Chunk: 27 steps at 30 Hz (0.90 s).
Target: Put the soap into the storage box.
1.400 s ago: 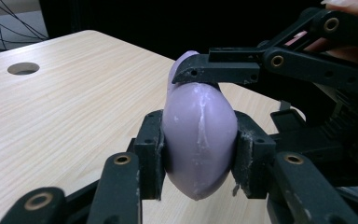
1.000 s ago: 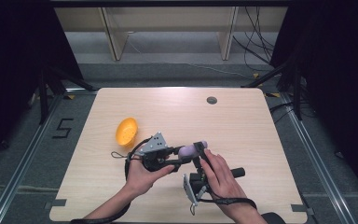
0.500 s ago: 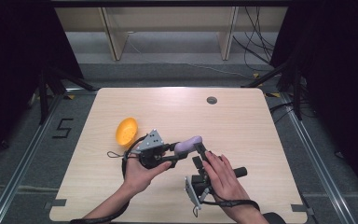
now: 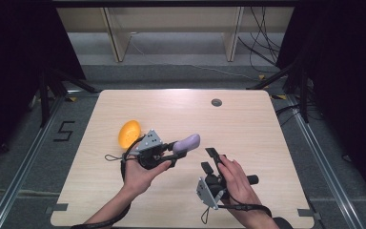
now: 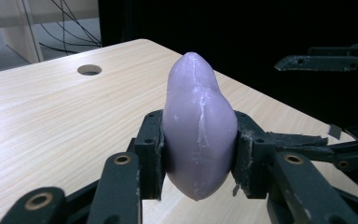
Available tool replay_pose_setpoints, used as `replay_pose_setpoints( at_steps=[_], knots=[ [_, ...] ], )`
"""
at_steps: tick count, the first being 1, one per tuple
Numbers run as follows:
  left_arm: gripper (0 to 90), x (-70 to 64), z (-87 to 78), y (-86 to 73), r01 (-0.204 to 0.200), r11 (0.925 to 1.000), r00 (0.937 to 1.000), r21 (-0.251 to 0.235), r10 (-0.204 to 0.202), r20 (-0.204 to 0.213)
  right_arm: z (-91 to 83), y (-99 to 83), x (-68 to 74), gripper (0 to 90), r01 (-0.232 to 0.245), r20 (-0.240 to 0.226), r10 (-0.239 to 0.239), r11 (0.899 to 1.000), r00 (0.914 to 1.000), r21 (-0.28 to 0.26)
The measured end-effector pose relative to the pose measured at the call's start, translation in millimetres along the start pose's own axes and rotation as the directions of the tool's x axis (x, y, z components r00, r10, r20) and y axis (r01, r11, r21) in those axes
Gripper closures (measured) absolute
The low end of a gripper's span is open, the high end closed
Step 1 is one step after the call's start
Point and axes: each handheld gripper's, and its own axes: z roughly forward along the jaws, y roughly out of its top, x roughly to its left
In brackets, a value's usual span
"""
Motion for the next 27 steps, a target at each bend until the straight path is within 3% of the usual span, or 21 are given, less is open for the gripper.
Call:
replay_pose_setpoints(
  at_steps=[1, 3, 6, 12, 13, 14, 15, 17, 18, 19, 20, 27],
  knots=[
    [58.8, 0.1, -0.3, -0.2, 0.014, 0.9999, 0.9999, -0.003, -0.014, -0.007, -0.6, -0.3, -0.3, 41.8, -0.006, 0.006, 0.006, 1.0, 1.0, 0.005],
    [58.8, 2.9, -1.1, 0.4, -0.012, 0.9999, 0.9998, -0.004, 0.012, -0.016, -1.2, -1.9, -0.9, 42.0, -0.026, -0.006, 0.026, 1.0, 0.9996, 0.008],
    [58.8, 4.9, -1.4, -0.8, -0.002, 1.0, 0.9996, -0.006, 0.002, -0.028, -1.1, -3.4, -2.3, 42.1, -0.026, -0.003, 0.026, 1.0, 0.9996, 0.007],
    [58.8, 7.2, 0.1, -2.0, -0.001, 1.0, 0.9979, -0.007, 0.0, -0.064, -1.7, -7.6, -2.9, 42.0, -0.104, -0.039, 0.104, 0.995, 0.9938, 0.011],
    [58.8, 7.8, -0.2, -1.9, 0.001, 1.0, 0.9976, -0.005, -0.001, -0.069, -1.6, -8.7, -5.0, 42.0, -0.084, -0.037, 0.084, 0.996, 0.9957, 0.008],
    [58.8, 7.7, -0.2, -2.0, 0.018, 0.9998, 0.9969, -0.012, -0.019, -0.077, -2.5, -8.9, -2.6, 42.0, -0.131, -0.044, 0.132, 0.991, 0.9902, 0.024],
    [58.8, 9.1, -0.8, -1.6, 0.007, 0.9999, 0.9969, -0.014, -0.008, -0.078, -1.9, -10.3, -4.6, 42.0, -0.111, -0.041, 0.111, 0.994, 0.993, 0.01],
    [58.8, 9.7, -1.7, -1.3, 0.001, 0.9999, 0.9956, -0.015, -0.003, -0.093, -5.3, -9.3, -0.6, 42.1, -0.196, -0.055, 0.199, 0.979, 0.9784, 0.061],
    [58.8, 10.1, -2.3, -1.3, -0.006, 0.9999, 0.995, -0.015, 0.004, -0.1, -2.0, -11.9, -5.5, 42.1, -0.12, -0.046, 0.121, 0.993, 0.9916, 0.009],
    [58.8, 10.5, -3.1, -1.4, -0.005, 0.9999, 0.9945, -0.015, 0.003, -0.104, -4.3, -11.1, -2.1, 42.1, -0.186, -0.052, 0.188, 0.981, 0.9807, 0.047],
    [58.8, 10.6, -3.6, -1.7, -0.001, 0.9999, 0.9941, -0.017, 0.0, -0.108, -6.2, -10.8, -1.4, 42.1, -0.218, -0.057, 0.222, 0.973, 0.9734, 0.071],
    [58.8, 10.8, -8.5, -4.1, -0.013, 0.9999, 0.9884, -0.006, 0.011, -0.152, -5.8, -13.6, -4.5, 42.0, -0.245, -0.056, 0.249, 0.967, 0.9668, 0.068]
  ],
)
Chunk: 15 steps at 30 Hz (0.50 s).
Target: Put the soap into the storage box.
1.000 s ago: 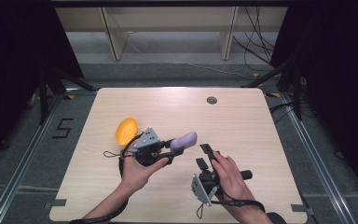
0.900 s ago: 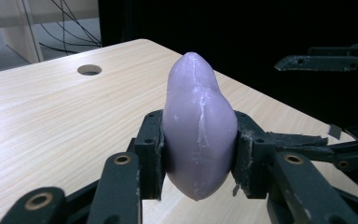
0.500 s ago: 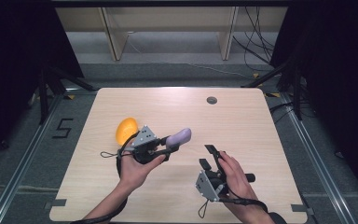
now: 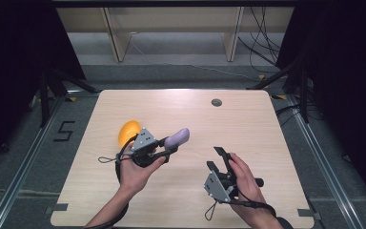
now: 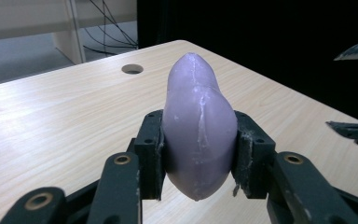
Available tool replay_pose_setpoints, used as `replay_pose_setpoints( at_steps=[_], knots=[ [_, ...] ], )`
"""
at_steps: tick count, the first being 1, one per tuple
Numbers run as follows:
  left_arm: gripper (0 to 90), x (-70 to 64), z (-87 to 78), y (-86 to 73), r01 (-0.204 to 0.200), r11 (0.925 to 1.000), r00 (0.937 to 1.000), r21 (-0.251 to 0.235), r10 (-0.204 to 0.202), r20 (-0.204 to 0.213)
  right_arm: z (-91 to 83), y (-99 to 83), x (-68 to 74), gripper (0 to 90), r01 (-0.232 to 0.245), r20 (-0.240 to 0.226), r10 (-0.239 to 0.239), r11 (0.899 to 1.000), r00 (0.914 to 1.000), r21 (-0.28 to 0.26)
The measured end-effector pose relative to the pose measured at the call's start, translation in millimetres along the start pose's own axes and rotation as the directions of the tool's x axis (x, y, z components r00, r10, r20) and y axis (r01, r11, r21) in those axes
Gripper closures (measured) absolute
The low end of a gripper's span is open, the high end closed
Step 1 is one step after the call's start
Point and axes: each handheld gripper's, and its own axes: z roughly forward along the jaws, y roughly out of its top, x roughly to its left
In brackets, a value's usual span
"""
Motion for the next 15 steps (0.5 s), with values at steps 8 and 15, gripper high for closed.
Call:
replay_pose_setpoints(
  at_steps=[8, 15],
  knots=[
    [58.8, 1.3, -2.7, -0.5, 0.016, 0.9999, 0.9989, -0.007, -0.016, -0.043, -0.3, -4.9, -4.5, 41.8, -0.023, 0.023, 0.023, 1.0, 0.9995, -0.013],
    [58.8, 1.0, -1.6, -0.8, 0.019, 0.9997, 0.9969, -0.014, -0.02, -0.076, -0.2, -9.5, -8.3, 40.8, -0.042, 0.022, 0.043, 0.999, 0.9988, -0.013]
  ],
)
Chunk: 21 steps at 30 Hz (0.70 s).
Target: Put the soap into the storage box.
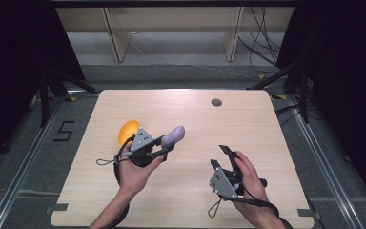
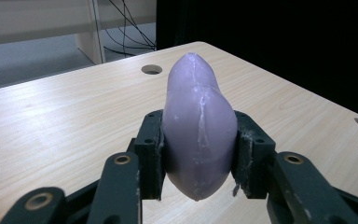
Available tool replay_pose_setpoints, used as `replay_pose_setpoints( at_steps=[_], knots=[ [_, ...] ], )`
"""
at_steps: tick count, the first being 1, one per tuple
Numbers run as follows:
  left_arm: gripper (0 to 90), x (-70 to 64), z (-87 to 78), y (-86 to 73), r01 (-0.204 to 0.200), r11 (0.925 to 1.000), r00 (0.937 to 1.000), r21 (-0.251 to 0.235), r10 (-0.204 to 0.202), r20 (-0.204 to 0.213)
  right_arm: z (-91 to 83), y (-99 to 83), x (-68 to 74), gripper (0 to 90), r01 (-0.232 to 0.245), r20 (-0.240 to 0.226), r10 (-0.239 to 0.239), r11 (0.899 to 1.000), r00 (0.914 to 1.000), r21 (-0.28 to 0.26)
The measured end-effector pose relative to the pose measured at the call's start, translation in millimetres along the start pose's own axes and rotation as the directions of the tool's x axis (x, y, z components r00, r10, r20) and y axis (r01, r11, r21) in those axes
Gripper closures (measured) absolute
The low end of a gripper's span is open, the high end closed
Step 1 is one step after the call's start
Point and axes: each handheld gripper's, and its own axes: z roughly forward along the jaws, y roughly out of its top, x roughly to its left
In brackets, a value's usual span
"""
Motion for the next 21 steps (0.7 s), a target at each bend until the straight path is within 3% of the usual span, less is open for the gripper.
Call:
replay_pose_setpoints(
  at_steps=[1, 5, 6, 8, 11, 12, 21],
  knots=[
    [58.8, -0.4, 0.0, -0.5, -0.001, 1.0, 1.0, -0.001, 0.001, -0.01, -0.4, -0.7, 0.8, 40.7, -0.024, -0.002, 0.024, 1.0, 0.9997, 0.009],
    [58.8, -1.0, -0.5, -2.5, -0.001, 0.9999, 0.9995, -0.013, 0.001, -0.031, 0.2, -3.3, -1.0, 40.5, -0.035, 0.009, 0.035, 0.999, 0.9993, 0.011],
    [58.8, -0.8, -0.9, -2.9, -0.006, 0.9999, 0.9992, -0.012, 0.006, -0.039, 0.7, -3.9, -1.6, 40.5, -0.035, -0.006, 0.035, 0.999, 0.9994, 0.008],
    [58.8, 0.1, -1.4, -3.9, 0.003, 0.9998, 0.999, -0.021, -0.004, -0.045, 0.4, -5.0, -3.2, 40.4, -0.011, 0.023, 0.011, 1.0, 0.9997, 0.001],
    [58.8, 1.5, -2.9, -4.9, 0.003, 0.9997, 0.9979, -0.025, -0.005, -0.064, 1.4, -5.8, -2.4, 40.4, -0.058, -0.003, 0.058, 0.998, 0.9983, 0.012],
    [58.8, 2.1, -3.3, -5.4, 0.007, 0.9996, 0.9977, -0.028, -0.009, -0.067, 1.6, -6.4, -3.5, 40.3, -0.033, 0.007, 0.033, 0.999, 0.9994, -0.001],
    [58.8, 8.3, -7.7, -8.9, 0.007, 0.9989, 0.992, -0.046, -0.013, -0.126, 2.6, -8.8, -4.4, 40.1, -0.074, 0.009, 0.074, 0.997, 0.9972, 0.003]
  ],
)
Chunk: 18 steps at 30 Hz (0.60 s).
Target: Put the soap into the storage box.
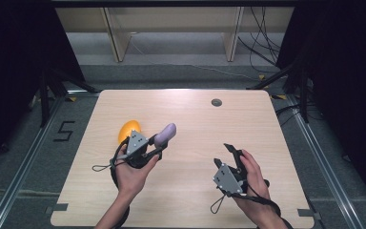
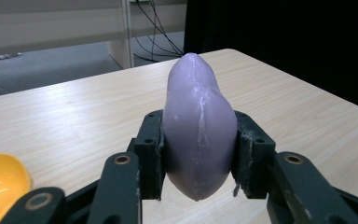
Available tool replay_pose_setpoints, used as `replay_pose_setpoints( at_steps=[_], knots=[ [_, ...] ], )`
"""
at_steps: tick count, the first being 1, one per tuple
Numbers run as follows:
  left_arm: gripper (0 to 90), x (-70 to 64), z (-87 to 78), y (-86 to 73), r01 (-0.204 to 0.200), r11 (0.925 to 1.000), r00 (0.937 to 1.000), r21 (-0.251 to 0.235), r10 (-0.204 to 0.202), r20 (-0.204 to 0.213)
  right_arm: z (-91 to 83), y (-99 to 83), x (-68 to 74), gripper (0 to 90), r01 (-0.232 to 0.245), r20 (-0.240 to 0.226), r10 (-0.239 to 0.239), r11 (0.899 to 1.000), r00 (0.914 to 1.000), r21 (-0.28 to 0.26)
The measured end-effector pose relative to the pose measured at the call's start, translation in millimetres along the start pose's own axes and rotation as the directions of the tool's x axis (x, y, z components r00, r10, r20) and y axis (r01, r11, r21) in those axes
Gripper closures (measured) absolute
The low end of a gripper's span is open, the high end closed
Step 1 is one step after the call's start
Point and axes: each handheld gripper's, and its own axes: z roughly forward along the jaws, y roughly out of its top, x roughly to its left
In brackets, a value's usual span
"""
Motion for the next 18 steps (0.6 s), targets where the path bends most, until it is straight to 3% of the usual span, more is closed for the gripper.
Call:
replay_pose_setpoints(
  at_steps=[4, 9, 10, 11, 12, 18],
  knots=[
    [58.8, 2.9, -1.9, 0.1, 0.003, 1.0, 0.9996, -0.006, -0.003, -0.029, 0.7, -1.5, -2.1, 40.1, 0.01, -0.001, -0.01, 1.0, 0.9999, 0.009],
    [58.8, 6.9, -4.1, -0.1, -0.002, 0.9997, 0.998, -0.026, 0.0, -0.062, 1.8, -3.9, -3.1, 40.1, -0.022, 0.003, 0.022, 1.0, 0.9998, 0.009],
    [58.8, 7.3, -5.0, 0.1, -0.001, 0.9997, 0.9974, -0.026, -0.001, -0.072, 2.8, -5.2, -4.2, 40.1, -0.026, -0.016, 0.026, 1.0, 0.9995, 0.015],
    [58.8, 8.0, -5.6, 0.1, 0.001, 0.9996, 0.9972, -0.027, -0.003, -0.075, 2.2, -5.5, -5.2, 40.1, -0.022, 0.01, 0.021, 1.0, 0.9997, 0.013],
    [58.8, 9.3, -6.1, 0.0, 0.004, 0.9994, 0.9967, -0.034, -0.007, -0.081, 2.4, -6.1, -4.9, 40.1, -0.037, -0.008, 0.037, 0.999, 0.9993, 0.019],
    [58.8, 19.1, -9.4, -1.1, 0.017, 0.9985, 0.9923, -0.052, -0.023, -0.121, 2.9, -8.9, -7.9, 39.9, -0.056, 0.005, 0.056, 0.998, 0.9984, 0.019]
  ],
)
